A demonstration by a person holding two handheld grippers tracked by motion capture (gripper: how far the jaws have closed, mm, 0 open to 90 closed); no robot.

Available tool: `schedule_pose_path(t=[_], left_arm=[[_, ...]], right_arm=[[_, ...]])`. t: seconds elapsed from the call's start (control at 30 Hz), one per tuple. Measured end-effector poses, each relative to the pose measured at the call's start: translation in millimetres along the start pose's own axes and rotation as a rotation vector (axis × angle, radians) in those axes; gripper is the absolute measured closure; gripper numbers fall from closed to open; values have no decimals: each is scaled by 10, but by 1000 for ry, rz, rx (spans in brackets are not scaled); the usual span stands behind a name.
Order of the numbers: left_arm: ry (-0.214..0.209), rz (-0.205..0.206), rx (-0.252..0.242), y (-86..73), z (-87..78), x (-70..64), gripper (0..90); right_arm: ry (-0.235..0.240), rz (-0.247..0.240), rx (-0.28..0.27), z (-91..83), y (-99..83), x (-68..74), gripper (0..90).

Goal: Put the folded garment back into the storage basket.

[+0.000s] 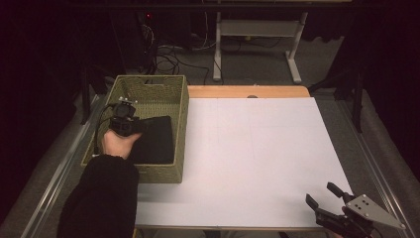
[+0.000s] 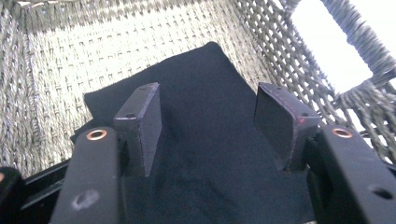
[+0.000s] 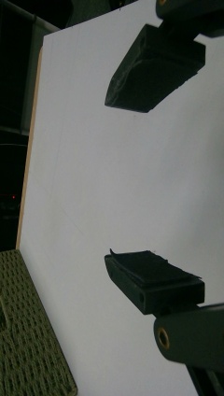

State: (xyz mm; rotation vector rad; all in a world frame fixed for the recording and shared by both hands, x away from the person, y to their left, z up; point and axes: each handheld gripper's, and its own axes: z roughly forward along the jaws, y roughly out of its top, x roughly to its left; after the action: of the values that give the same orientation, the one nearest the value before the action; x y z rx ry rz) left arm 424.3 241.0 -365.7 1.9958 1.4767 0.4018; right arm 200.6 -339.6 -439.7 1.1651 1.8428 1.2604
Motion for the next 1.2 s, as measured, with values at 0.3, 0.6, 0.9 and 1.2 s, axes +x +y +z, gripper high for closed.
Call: schedule_pose_path(t=[0.3, 0.6, 0.9, 1.2], left_arm=[[-30, 7, -40, -1, -58, -81, 367], [-62, 25, -63, -13, -101, -166, 367], [-96, 48, -81, -30, -143, -245, 367], [-139, 66, -108, -23, -163, -384, 367]], right_arm=[[-8, -1, 0, -7, -3, 1, 213], [-6, -1, 0, -9, -4, -1, 214], [-9, -3, 2, -6, -4, 0, 214], [-11, 6, 6, -1, -6, -5, 215]])
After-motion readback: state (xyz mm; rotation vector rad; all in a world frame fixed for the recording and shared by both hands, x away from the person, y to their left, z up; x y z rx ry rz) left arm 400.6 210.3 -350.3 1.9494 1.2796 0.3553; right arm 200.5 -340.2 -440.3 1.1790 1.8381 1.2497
